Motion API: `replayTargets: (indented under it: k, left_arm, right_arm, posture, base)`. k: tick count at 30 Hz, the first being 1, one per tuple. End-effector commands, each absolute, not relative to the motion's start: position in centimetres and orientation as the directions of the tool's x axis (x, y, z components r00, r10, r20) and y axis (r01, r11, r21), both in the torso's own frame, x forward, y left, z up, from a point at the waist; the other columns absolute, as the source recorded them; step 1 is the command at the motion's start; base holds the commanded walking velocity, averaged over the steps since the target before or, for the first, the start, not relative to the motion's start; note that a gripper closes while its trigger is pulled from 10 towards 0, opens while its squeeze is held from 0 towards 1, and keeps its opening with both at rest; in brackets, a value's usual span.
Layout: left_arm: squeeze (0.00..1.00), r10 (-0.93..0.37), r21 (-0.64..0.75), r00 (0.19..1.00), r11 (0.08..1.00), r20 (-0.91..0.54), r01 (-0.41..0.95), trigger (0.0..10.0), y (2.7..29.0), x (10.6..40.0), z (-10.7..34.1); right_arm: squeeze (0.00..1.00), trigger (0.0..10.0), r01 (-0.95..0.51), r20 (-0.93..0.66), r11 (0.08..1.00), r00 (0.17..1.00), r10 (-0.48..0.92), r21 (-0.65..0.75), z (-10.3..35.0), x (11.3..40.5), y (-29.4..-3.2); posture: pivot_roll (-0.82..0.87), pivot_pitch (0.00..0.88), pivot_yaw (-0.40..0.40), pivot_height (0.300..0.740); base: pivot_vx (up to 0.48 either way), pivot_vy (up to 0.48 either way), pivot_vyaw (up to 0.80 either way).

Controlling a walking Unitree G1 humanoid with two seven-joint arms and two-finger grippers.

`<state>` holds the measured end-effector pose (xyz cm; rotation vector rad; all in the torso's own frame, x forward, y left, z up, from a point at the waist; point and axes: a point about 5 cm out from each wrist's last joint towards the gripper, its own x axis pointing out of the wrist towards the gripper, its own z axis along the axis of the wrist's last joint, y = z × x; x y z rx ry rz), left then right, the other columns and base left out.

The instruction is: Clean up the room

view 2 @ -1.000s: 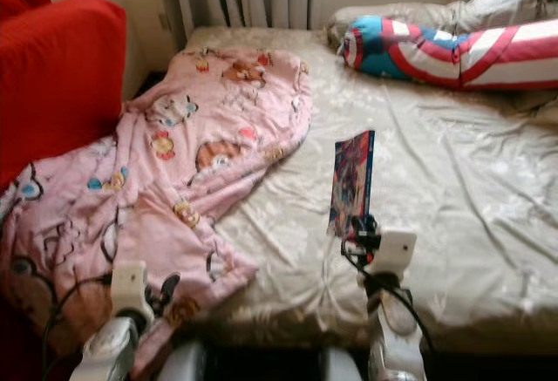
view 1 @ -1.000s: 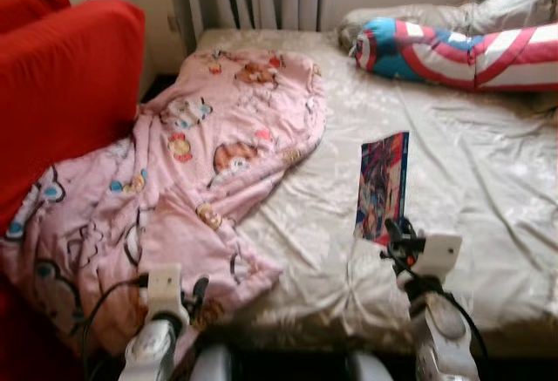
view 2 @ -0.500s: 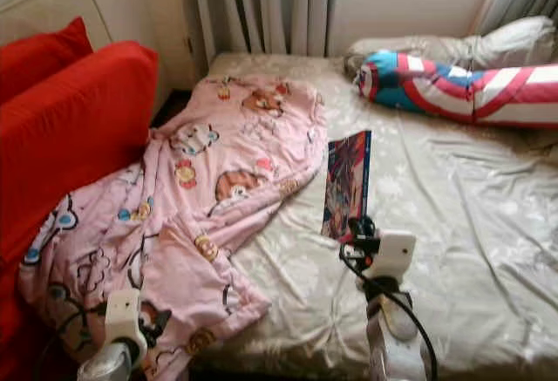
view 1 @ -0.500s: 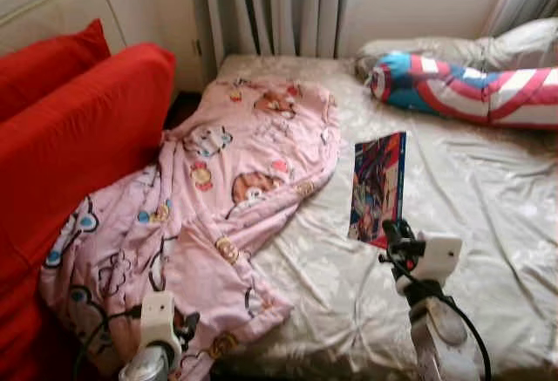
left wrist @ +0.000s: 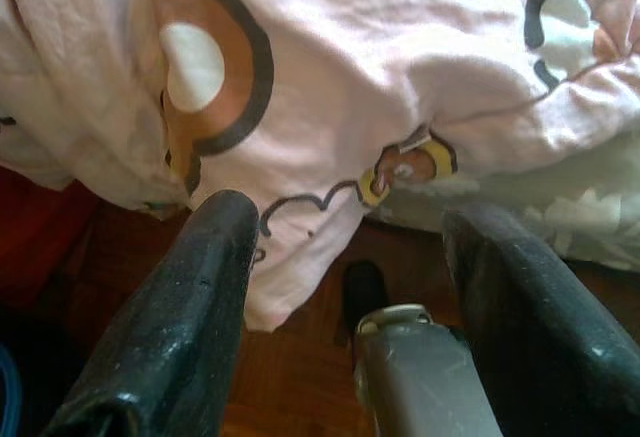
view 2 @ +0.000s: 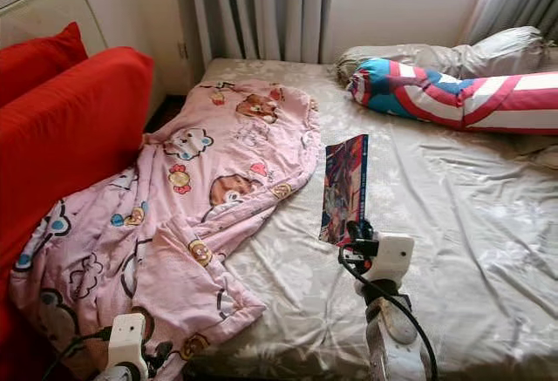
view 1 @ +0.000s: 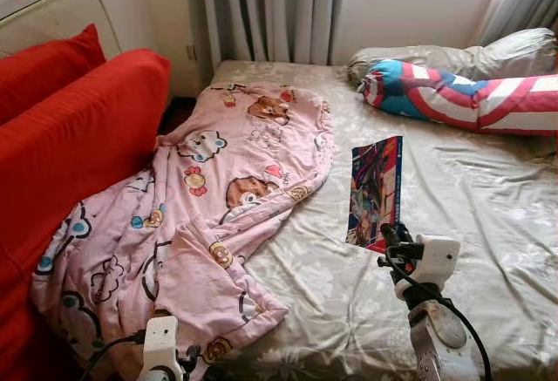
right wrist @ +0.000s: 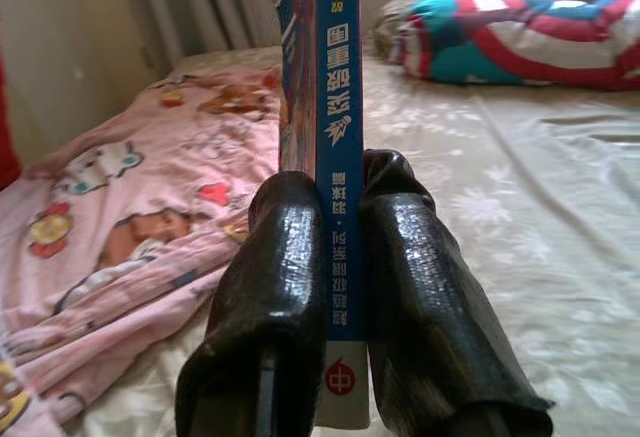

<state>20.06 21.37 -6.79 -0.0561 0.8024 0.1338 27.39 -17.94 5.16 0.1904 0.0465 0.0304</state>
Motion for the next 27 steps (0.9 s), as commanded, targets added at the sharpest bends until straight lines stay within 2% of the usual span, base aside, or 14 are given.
replayTargets:
  k: [1,8,12,15,27]
  left_arm:
    - [0.0,0.127,0.017,0.661,0.985,-0.74,-0.17,10.0,21.9,19.2,-7.2]
    - [0.0,0.138,0.022,0.662,0.983,-0.736,-0.181,10.0,21.4,19.2,-7.3]
    - [0.0,0.129,0.023,0.676,0.986,-0.726,-0.163,10.0,20.9,19.8,-7.1]
    - [0.0,0.125,0.022,0.682,0.987,-0.721,-0.158,10.0,20.8,20.1,-6.9]
    - [0.0,0.129,0.03,0.68,0.987,-0.722,-0.155,10.0,20.6,20.2,-6.9]
  right_arm:
    - [0.0,10.0,-0.009,0.004,0.978,1.0,0.008,0.21,6.2,28.3,-18.2]
    - [0.0,10.0,0.028,0.002,0.974,1.0,-0.029,0.226,6.3,28.5,-18.4]
    - [0.0,10.0,0.052,-0.017,0.971,0.999,-0.049,0.233,6.2,28.6,-18.5]
    - [0.0,10.0,0.053,-0.013,0.969,0.999,-0.052,0.241,6.3,28.8,-18.5]
    - [0.0,10.0,0.064,0.002,0.97,0.998,-0.066,0.232,6.8,29.2,-18.2]
  posture:
    - [-0.09,0.0,-0.022,0.74]
    - [-0.1,0.0,-0.019,0.74]
    - [-0.1,0.0,-0.017,0.74]
    - [-0.1,0.0,-0.02,0.74]
    - [-0.09,0.0,-0.029,0.74]
  base:
    - [0.0,0.0,0.0]
    - [0.0,0.0,0.0]
    - [0.0,-0.386,0.0]
    - [0.0,-0.412,-0.77]
    - [0.0,-0.412,0.0]
